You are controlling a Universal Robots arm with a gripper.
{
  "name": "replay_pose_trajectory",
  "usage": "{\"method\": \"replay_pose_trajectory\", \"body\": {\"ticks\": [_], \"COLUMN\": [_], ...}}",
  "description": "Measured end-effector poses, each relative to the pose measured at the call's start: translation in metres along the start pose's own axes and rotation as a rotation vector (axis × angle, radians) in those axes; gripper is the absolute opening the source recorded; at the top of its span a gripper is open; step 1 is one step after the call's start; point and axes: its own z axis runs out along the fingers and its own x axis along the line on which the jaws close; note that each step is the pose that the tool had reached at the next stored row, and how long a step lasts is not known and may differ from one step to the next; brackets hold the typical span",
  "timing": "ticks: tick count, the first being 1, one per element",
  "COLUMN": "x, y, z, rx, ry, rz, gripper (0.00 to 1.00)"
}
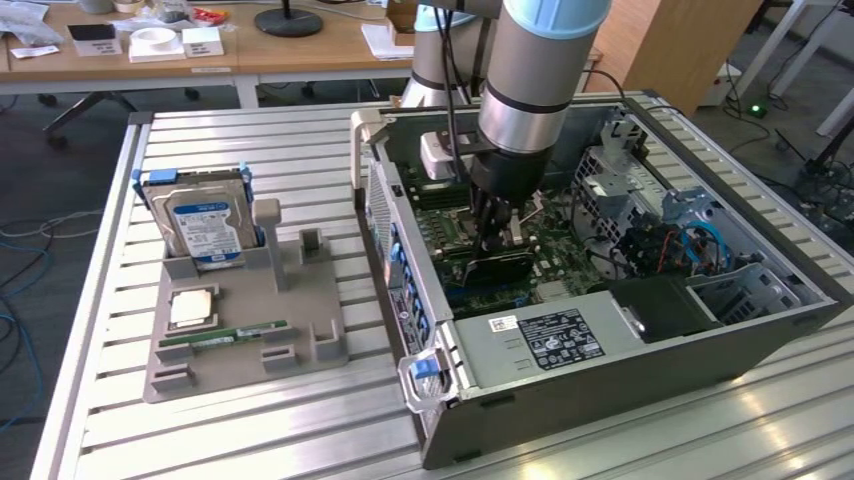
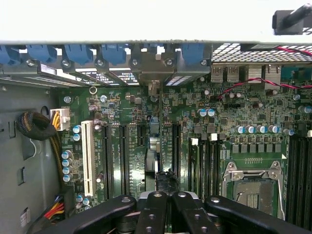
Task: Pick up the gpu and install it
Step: 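Press down on the gpu until it lock into place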
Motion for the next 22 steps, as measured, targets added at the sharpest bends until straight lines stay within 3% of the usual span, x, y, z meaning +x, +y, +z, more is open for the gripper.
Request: {"method": "replay_pose_trajectory", "body": {"ticks": [22], "x": [-0.0005], "y": [0.0008], "z": [-0.0002], "rx": [-0.0001], "ry": [-0.0001], "rz": [0.0], "gripper": [0.11]}}
